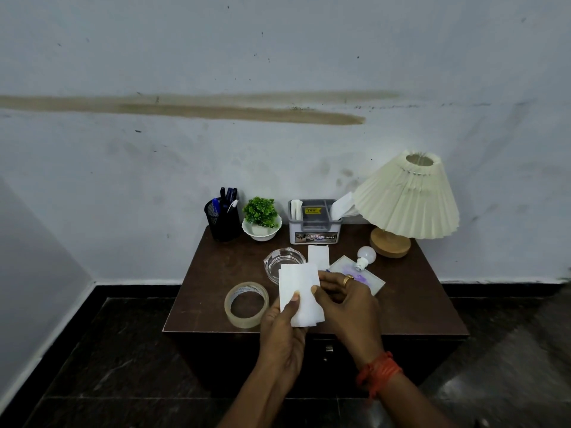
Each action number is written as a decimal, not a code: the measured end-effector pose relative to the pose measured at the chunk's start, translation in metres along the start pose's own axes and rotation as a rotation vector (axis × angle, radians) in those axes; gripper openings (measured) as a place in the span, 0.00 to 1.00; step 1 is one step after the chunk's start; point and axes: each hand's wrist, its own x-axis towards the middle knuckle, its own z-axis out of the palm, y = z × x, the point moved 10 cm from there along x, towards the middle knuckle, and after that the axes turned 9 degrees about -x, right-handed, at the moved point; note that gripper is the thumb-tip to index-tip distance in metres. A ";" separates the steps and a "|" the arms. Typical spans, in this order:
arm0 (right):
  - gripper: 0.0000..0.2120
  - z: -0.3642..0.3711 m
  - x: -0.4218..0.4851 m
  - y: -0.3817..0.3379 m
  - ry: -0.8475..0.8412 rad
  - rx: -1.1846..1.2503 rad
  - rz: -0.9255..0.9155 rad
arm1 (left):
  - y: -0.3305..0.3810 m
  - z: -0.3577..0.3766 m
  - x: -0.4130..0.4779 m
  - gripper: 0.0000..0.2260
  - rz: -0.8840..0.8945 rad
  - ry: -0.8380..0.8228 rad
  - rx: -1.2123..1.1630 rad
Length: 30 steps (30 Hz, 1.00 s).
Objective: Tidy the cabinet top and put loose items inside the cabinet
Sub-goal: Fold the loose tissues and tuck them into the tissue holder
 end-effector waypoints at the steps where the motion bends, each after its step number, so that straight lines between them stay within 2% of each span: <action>1: 0.13 -0.001 0.002 0.002 0.004 0.008 0.007 | 0.000 0.001 -0.001 0.13 -0.005 0.001 -0.003; 5: 0.16 0.012 0.013 0.024 -0.101 0.170 0.145 | 0.001 0.008 -0.001 0.11 -0.022 -0.017 -0.004; 9: 0.09 0.034 0.021 0.034 -0.227 0.390 0.278 | -0.002 0.015 0.003 0.10 -0.028 -0.042 0.018; 13: 0.04 0.041 0.027 0.039 -0.254 0.491 0.330 | -0.007 0.016 0.012 0.10 -0.025 -0.056 0.093; 19: 0.09 0.037 0.041 0.045 -0.219 0.522 0.351 | -0.008 0.025 0.025 0.09 -0.035 -0.120 0.153; 24: 0.07 0.023 0.059 0.046 -0.190 0.466 0.331 | -0.005 0.035 0.039 0.11 -0.064 -0.187 0.279; 26: 0.07 0.019 0.069 0.047 -0.196 0.418 0.310 | 0.005 0.039 0.050 0.11 -0.005 -0.181 0.416; 30: 0.14 0.013 0.087 0.040 -0.224 0.348 0.248 | 0.031 0.062 0.070 0.09 0.174 -0.229 0.672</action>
